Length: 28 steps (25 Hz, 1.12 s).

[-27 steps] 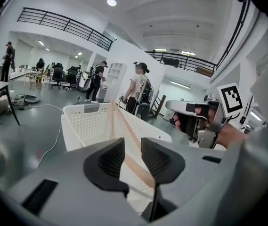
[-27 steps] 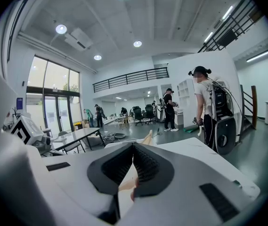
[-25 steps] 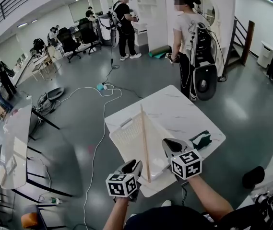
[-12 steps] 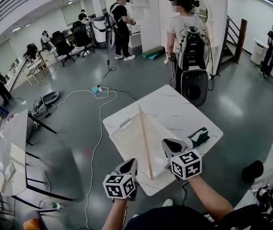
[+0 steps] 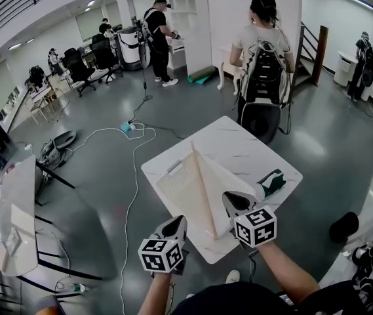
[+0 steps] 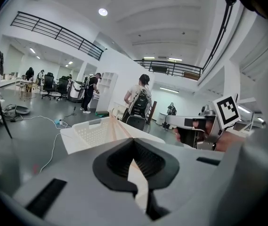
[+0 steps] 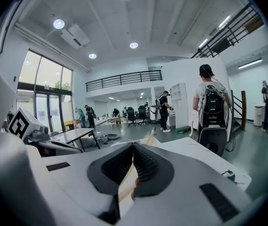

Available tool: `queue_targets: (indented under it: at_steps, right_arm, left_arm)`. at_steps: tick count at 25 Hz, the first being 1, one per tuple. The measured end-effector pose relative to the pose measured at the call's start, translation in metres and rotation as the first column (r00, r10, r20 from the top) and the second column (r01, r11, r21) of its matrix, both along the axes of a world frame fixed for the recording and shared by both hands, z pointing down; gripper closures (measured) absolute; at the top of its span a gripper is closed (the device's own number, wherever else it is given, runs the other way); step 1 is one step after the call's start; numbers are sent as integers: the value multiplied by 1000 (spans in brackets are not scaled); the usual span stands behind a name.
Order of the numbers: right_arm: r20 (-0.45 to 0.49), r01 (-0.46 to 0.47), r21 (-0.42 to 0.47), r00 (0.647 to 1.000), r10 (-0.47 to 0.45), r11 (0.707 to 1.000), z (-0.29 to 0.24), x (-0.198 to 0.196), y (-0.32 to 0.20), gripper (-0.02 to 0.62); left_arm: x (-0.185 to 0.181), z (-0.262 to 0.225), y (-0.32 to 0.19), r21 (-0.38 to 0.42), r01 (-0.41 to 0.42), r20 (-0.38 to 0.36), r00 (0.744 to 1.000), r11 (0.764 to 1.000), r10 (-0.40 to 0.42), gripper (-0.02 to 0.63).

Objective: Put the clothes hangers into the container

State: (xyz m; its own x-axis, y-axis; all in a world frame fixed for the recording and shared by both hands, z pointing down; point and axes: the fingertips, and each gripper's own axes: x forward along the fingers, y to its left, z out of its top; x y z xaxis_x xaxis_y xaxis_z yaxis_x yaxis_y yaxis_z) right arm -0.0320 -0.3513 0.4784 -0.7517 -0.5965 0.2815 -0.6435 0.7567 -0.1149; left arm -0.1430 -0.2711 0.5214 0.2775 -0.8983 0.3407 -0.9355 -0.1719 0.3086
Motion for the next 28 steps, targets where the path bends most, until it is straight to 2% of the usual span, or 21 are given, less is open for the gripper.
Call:
queue_targets:
  at_steps: [17,23,28]
  right_arm:
    - [-10,-58,33,998,58,998,-13,-32,64,577]
    - [-10,-88,45,996,88,995,-18,-38,83,577]
    - [-13,-108,48,994,109,993,-17,-42,98,577]
  left_arm:
    - [-36,-20,54,52,-86,-20,996,995,87,601]
    - [-40,-32,68,99,-127,9,992,987,127,601]
    - [-45,-33,80,102,-158,21,987,982,157,601]
